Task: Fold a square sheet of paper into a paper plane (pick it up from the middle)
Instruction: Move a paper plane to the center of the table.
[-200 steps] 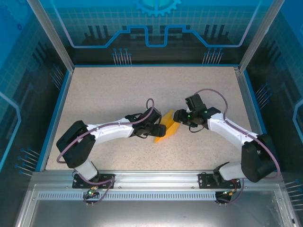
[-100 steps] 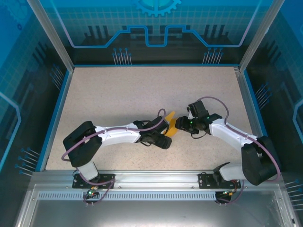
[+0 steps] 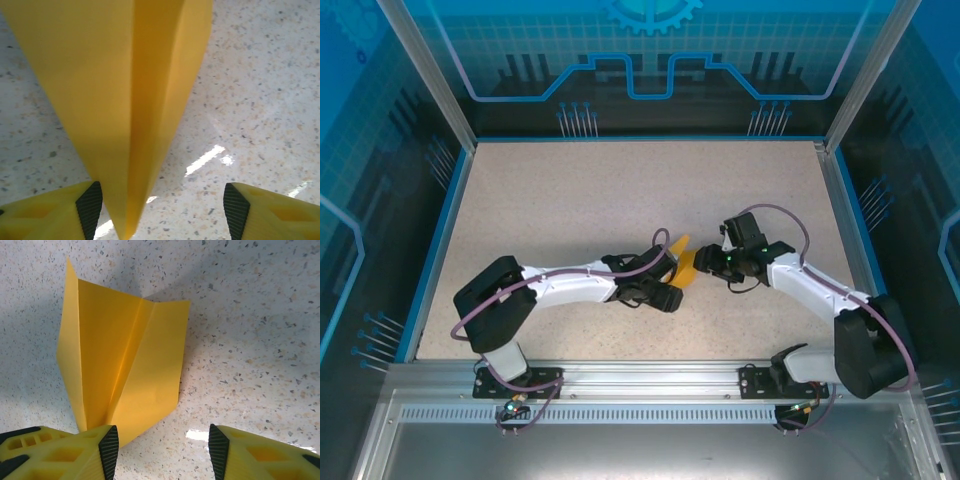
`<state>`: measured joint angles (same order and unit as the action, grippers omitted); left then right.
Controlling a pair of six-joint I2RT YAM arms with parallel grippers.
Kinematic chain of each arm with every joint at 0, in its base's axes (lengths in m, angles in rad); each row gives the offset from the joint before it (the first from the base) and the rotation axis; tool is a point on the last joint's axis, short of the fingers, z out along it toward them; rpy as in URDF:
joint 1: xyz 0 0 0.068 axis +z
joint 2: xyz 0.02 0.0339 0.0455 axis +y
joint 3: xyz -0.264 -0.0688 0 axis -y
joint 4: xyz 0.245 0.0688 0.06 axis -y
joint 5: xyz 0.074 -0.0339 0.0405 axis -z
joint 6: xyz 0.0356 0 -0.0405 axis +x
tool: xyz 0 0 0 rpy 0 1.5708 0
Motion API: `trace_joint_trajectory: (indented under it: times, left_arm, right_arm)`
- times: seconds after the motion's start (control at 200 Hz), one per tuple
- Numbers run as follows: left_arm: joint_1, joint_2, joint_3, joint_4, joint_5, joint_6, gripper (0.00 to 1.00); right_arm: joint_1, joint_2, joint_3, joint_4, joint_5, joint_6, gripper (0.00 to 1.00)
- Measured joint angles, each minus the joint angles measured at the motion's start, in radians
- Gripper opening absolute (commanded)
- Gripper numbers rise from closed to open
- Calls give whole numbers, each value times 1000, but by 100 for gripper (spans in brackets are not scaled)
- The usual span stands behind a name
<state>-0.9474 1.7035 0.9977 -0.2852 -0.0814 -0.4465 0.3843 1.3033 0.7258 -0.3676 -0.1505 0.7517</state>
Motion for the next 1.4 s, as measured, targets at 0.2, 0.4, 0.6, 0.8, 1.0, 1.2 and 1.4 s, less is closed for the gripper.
trace_joint_trajectory:
  times: [0.2,0.4,0.6,0.8,1.0,1.2,1.4]
  left_arm:
    - [-50,-49,-84,3,-98,0,64]
    - [-80,-46,-92,5,-164,1,55]
    - [-93,10,-90,6,-211,1,47]
    - [-103,31,-76,8,-245,1,37]
    - [-103,34,-75,7,-267,5,20]
    - [-103,35,-73,7,-282,6,7]
    - [-103,-6,-73,8,-285,9,5]
  right_arm:
    - [-5,-6,-3,-2,0,-1,54]
    - [-6,-6,-5,-2,-1,-4,55]
    - [-6,-6,-5,-2,0,-4,55]
    - [-6,-6,-5,-2,0,-4,56]
    - [-6,-5,-5,-6,0,-8,56]
    - [-6,-5,-5,-6,0,-11,56]
    - [-17,-5,-5,-6,0,-14,56]
